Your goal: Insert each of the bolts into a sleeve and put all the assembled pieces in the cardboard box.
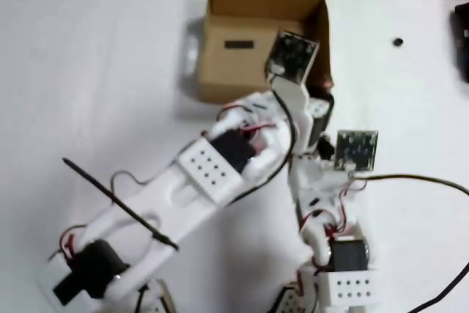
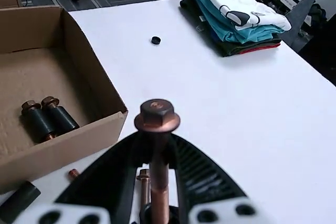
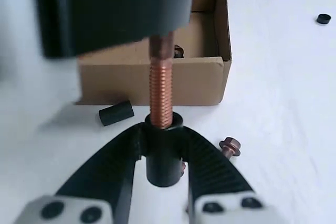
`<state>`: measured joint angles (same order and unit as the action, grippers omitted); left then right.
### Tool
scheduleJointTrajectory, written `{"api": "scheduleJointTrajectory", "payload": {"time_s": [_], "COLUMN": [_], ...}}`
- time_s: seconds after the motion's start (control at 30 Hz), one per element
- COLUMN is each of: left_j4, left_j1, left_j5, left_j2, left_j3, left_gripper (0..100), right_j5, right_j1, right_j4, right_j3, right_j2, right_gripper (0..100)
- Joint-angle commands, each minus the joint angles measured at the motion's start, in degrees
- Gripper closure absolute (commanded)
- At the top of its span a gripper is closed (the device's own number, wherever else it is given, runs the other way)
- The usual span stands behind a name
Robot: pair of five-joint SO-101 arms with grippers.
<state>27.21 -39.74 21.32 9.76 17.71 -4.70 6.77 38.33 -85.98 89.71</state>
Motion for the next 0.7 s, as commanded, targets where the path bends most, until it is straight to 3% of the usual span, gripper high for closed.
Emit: {"api": "scheduleJointTrajectory", "payload": {"time_s": [0.0, 0.53, 0.67], "left_j4": [-1.49, 0.7, -2.02], "left_j1": [-0.35, -0.18, 0.44], "left_j5": [0.26, 1.85, 1.76], "left_j2": [3.69, 3.69, 3.69], "left_j3": [0.4, 1.1, 4.62], "left_gripper": [98, 98, 98], "right_j5": [-0.35, -0.35, -0.35], "right_j1": [0.04, -0.48, -0.31], "right_j4": [-0.57, -0.92, -0.84], "right_j3": [0.62, 0.97, 1.67], "right_j2": [1.54, 1.54, 1.63], "right_gripper": [98.0, 98.0, 98.0]}}
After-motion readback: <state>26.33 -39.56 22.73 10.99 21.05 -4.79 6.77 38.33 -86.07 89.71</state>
